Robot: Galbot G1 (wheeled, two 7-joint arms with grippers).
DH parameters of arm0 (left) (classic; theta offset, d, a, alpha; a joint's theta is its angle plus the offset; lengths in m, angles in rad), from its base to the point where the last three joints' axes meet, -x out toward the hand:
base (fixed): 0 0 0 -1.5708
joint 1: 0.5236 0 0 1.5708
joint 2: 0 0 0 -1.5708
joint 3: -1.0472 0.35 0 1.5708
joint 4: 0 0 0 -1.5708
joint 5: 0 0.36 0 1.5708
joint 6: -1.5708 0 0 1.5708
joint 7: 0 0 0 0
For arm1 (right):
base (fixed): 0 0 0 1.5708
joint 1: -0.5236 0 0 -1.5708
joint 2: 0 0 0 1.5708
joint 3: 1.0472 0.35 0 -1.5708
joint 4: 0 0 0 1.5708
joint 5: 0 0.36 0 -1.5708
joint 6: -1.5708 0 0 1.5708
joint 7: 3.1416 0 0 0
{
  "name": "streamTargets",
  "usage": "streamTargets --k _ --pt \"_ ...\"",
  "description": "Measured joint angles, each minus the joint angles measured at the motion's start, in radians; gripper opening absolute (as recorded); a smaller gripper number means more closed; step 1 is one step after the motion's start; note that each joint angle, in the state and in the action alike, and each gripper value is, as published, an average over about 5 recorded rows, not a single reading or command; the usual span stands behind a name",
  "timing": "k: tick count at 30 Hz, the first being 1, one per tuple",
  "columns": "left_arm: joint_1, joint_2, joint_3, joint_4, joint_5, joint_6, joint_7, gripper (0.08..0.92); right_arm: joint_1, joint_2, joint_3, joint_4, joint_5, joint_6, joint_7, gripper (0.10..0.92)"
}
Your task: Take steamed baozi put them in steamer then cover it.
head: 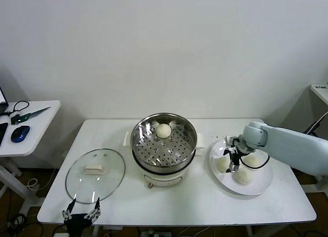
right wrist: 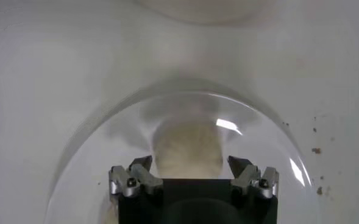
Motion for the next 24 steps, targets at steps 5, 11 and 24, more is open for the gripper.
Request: streamTargets --k 5,11,24 --pt "-0.001 0.0 0.0 0.0 0.0 0.0 0.0 0.823 0.003 0.0 0.002 -0.001 0.004 0.0 -0.013 0.675" --pt "-0.001 -0.001 0.005 -0.001 0.0 0.0 0.0 0.823 0.044 -0.007 -0.013 0.008 0.029 0.008 -0.032 0.655" --pt "-0.001 0.001 0.011 -0.011 0.002 0.003 0.002 0.823 0.499 0.047 -0.268 0.095 0.238 0.032 -0.106 0.654"
